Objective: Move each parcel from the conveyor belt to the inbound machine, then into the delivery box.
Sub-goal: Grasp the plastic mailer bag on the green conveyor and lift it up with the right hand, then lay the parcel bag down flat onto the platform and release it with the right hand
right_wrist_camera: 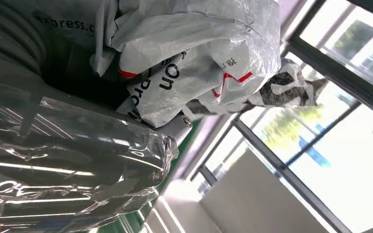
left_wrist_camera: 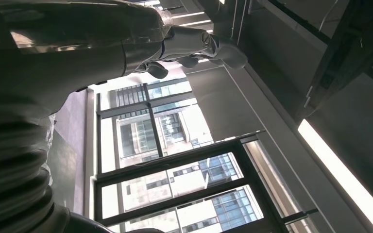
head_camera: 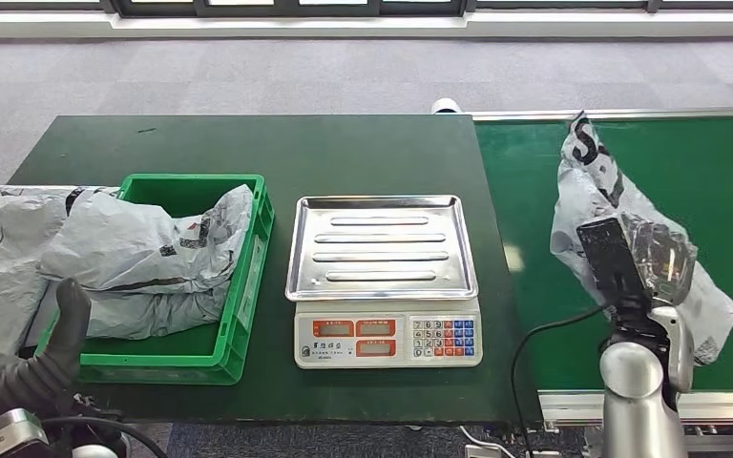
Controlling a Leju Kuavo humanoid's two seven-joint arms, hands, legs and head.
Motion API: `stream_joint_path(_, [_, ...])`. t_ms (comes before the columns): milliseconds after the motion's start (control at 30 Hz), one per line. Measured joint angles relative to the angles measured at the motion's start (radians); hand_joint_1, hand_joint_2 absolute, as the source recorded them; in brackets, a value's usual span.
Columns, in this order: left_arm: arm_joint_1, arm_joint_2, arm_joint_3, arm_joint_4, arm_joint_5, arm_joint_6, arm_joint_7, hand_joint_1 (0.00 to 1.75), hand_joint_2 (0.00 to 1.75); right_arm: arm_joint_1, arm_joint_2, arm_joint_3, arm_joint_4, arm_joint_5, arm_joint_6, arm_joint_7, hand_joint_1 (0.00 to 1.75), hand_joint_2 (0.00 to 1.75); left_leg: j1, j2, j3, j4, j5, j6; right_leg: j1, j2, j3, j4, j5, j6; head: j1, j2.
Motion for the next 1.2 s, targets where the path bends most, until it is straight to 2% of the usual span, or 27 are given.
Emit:
stream_joint_path(267, [0.003, -0.008, 0.005, -0.005, 0.002, 0.000, -0.002, 0.00, 1.75, 0.060, 0.030, 0.000, -0.157, 0.033, -0.058, -0.026, 1.75, 1.75, 0.000, 0.000, 0.000, 0.000, 0.000, 0.000, 0.000, 0.000, 0.000, 0.000, 0.000, 0.000, 0.000, 0.000])
stream_joint_path(400, [0.003, -0.010, 0.005, -0.005, 0.015, 0.000, -0.010, 0.00, 1.75, 0.079, 0.037, 0.018, -0.201, 0.079, -0.045, -0.048, 1.75, 1.75, 0.000, 0.001, -0.006, 0.000, -0.002, 0.000, 0.000, 0.000, 0.001, 0.000, -0.001, -0.001, 0.000, 0.000])
stream_joint_path(533, [-0.004, -0.010, 0.005, 0.002, 0.029, 0.000, -0.015, 0.00, 1.75, 0.051, 0.033, 0.121, -0.196, 0.128, 0.022, -0.057, 1.75, 1.75, 0.000, 0.005, -0.005, 0.000, -0.003, -0.001, 0.001, 0.002, 0.000, 0.000, -0.002, -0.002, 0.000, 0.000])
stream_joint_path(700, [-0.015, -0.010, 0.005, 0.018, 0.036, 0.000, -0.019, 0.00, 1.75, 0.020, 0.028, 0.227, -0.167, 0.146, 0.034, -0.048, 1.75, 1.75, 0.001, 0.001, 0.001, 0.000, -0.001, -0.001, 0.001, 0.001, 0.001, 0.001, 0.000, -0.002, 0.000, 0.000])
stream_joint_path(867, [-0.034, -0.006, 0.003, 0.037, 0.041, 0.000, -0.017, 0.00, 1.75, -0.034, 0.019, 0.332, -0.085, 0.214, 0.104, -0.047, 1.75, 1.75, 0.001, 0.004, 0.001, 0.000, -0.002, -0.002, 0.001, 0.004, 0.001, 0.001, 0.000, -0.002, 0.000, 0.000])
stream_joint_path(1000, [-0.057, -0.005, -0.008, 0.064, 0.018, 0.000, -0.007, 0.00, 1.75, -0.096, 0.027, 0.476, 0.067, 0.316, 0.101, -0.002, 1.75, 1.75, 0.002, 0.005, 0.002, 0.000, -0.001, -0.003, 0.002, 0.004, 0.001, 0.001, 0.000, -0.003, 0.000, 0.000])
stream_joint_path(1100, [-0.068, -0.005, -0.014, 0.080, 0.011, 0.000, -0.004, 0.00, 1.75, -0.121, 0.038, 0.560, 0.158, 0.329, 0.092, 0.014, 1.75, 1.75, 0.002, 0.004, 0.003, 0.000, -0.001, -0.003, 0.002, 0.004, 0.001, 0.001, 0.000, -0.003, 0.000, 0.000])
stream_joint_path(1200, [-0.073, -0.004, -0.018, 0.091, 0.010, 0.000, 0.000, 0.00, 1.75, -0.138, 0.042, 0.604, 0.212, 0.323, 0.096, 0.018, 1.75, 1.75, 0.003, 0.003, 0.002, 0.000, -0.001, -0.004, 0.002, 0.004, 0.001, 0.001, 0.000, -0.003, 0.000, 0.000])
